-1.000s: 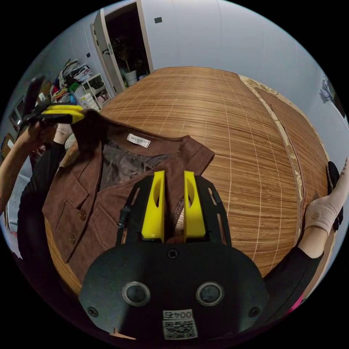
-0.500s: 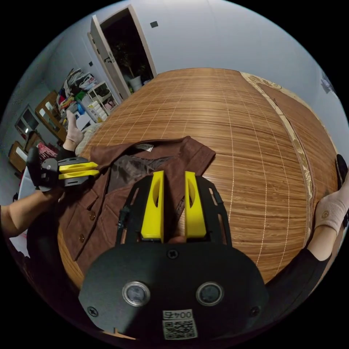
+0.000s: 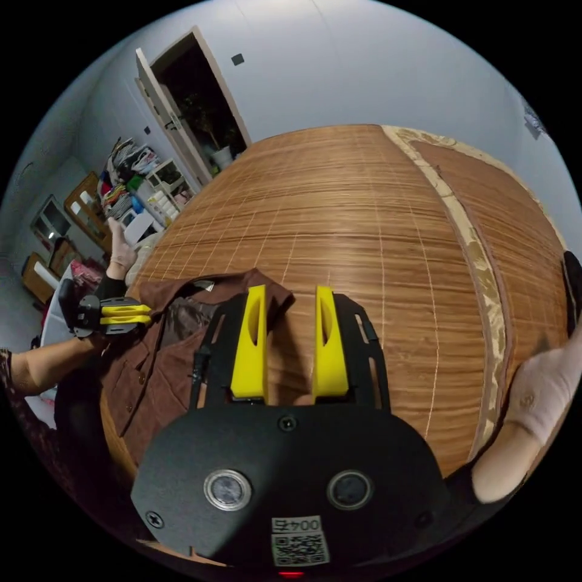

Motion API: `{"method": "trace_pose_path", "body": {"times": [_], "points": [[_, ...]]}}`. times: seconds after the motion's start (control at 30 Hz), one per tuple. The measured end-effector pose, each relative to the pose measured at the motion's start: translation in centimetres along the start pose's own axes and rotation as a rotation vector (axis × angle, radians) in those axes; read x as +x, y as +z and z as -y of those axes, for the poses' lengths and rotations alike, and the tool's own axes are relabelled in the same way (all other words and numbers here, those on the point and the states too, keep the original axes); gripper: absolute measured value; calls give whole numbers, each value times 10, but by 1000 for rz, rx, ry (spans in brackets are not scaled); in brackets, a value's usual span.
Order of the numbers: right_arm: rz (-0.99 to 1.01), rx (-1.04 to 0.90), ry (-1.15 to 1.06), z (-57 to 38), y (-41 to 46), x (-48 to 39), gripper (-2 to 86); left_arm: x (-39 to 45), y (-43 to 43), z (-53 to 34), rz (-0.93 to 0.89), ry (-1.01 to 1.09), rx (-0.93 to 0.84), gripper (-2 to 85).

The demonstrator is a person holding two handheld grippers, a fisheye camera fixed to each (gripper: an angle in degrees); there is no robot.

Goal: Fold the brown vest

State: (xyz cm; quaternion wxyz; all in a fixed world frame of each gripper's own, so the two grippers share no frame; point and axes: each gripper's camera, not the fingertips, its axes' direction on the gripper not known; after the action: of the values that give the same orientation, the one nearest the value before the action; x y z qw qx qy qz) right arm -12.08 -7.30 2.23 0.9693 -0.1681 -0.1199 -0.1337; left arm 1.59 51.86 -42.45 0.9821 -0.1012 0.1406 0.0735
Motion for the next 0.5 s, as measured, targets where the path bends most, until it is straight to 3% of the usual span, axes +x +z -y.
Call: {"method": "trace_pose_path", "body": {"times": [0.17, 0.5], "points": [[59, -149, -181, 3, 15, -17, 113, 3, -3, -14, -33, -17, 3, 28], [71, -128, -140, -22, -6, -55, 33, 14, -11, -37, -39, -38, 2, 28]]}}
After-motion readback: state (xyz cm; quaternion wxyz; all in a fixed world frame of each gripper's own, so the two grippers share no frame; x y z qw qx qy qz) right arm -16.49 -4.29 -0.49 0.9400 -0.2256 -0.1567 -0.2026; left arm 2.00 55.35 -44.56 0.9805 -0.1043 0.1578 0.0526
